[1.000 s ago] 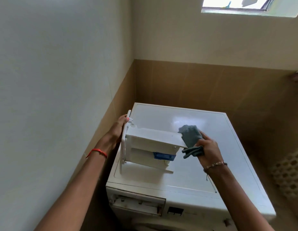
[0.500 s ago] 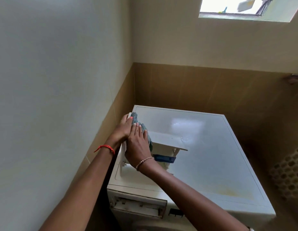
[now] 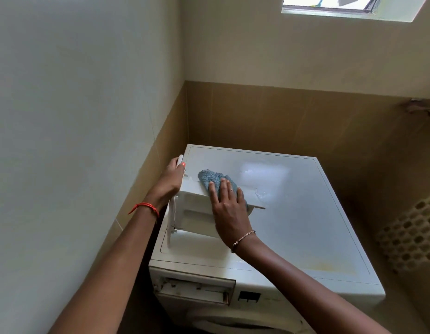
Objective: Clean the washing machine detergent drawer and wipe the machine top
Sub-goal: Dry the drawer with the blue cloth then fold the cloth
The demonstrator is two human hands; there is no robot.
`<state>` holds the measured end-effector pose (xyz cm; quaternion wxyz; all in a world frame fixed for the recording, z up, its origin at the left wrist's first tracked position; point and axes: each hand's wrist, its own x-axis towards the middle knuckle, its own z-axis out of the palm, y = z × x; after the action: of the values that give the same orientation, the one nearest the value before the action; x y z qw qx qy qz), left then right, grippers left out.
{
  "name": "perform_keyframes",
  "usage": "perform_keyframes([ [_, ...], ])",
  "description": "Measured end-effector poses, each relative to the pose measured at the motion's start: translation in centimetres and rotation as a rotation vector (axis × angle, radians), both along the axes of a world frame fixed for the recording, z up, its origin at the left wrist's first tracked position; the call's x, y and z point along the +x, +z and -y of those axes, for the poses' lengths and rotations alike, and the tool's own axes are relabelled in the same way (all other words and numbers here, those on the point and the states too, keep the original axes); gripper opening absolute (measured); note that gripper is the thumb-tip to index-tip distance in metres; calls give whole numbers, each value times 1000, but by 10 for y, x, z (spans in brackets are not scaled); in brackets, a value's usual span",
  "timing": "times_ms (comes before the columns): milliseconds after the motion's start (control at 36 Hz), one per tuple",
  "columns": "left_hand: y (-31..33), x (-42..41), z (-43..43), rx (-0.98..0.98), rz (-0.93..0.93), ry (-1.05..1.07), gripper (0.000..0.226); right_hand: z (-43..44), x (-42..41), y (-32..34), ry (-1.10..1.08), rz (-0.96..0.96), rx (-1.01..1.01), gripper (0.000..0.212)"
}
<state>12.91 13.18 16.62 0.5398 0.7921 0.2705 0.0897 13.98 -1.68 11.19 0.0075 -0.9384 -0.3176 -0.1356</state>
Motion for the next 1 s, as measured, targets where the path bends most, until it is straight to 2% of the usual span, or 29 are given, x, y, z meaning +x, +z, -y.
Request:
perform_keyframes([
  [167,4,-2,4,-11,-6,-5,43,39,12,-7,-88,42,39,73],
  [250,2,-1,4,-16,-12,6,43,58,13,-8,-122,-33,116,76],
  [306,-1,1,1,-33,-21,27,43,72,12,-1,-135,-233,329,71],
  [389,-5,2,-3,-109,-100,46,40,93,24,16,-350,-827,743,30],
  [417,-6,2,-4,-152,-118,35,39,100,32,16,-442,-990,892,23],
  [472,-4,2,-7,-258,-143,6,41,111,46,13,-516,-1148,1075,30],
  [556,3,8,-17,-346,-194,14,53,111,53,22,-484,-1198,1169,29],
  [667,7,18,-17,-296,-192,-6,34,95,62,32,-414,-1252,1218,42],
  [778,7,15,-17,-281,-187,-18,31,79,67,37,-428,-1195,1173,22],
  [889,1,10,-28,-252,-124,-38,58,82,72,30,-393,-1190,1249,35],
  [972,1,-10,-19,-198,53,-122,54,91,68,21,-306,-1222,1338,51],
  [1000,-3,-16,-16,-165,90,-147,69,92,64,17,-289,-1222,1359,55],
])
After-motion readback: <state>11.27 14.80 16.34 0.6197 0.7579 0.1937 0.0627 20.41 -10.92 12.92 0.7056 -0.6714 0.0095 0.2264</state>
